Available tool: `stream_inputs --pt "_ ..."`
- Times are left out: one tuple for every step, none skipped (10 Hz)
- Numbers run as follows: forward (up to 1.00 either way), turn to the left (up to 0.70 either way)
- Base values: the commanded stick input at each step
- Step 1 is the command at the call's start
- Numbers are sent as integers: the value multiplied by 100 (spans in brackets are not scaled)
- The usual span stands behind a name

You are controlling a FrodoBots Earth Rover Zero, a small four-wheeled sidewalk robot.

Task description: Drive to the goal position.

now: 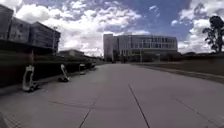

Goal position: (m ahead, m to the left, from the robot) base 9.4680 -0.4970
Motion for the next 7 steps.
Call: stream_inputs --pt "70 0" --pt "70 0" --pt "70 0" --pt "70 0" --pt "70 0" --pt "70 0" --pt "70 0"
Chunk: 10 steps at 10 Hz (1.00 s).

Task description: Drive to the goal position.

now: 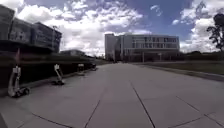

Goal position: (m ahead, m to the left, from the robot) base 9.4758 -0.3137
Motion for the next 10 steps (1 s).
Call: stream_inputs --pt "70 0" --pt "70 0" --pt "70 0" --pt "70 -17" --pt "70 -31" --pt "70 -35" --pt "70 -35" --pt "70 -35" --pt "70 -35" --pt "70 -35"
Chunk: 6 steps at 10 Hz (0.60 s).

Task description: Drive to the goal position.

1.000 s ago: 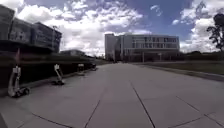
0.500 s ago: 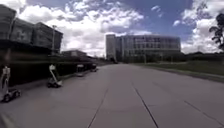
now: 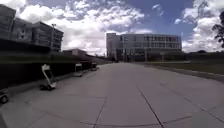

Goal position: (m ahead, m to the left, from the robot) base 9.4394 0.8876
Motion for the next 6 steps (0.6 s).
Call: stream_inputs --pt "70 -32" --pt "70 -8" --pt "70 0" --pt "70 0" --pt "70 0" --pt "70 0"
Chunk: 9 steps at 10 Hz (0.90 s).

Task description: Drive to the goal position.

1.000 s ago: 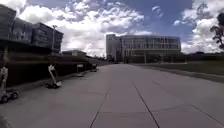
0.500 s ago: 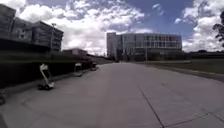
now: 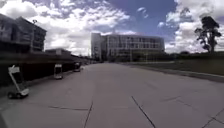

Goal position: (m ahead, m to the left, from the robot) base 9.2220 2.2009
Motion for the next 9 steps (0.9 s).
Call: stream_inputs --pt "70 0" --pt "70 0" --pt "70 0" --pt "70 0" --pt "70 0" --pt "70 0" --pt "70 0" --pt "70 0" --pt "70 0"
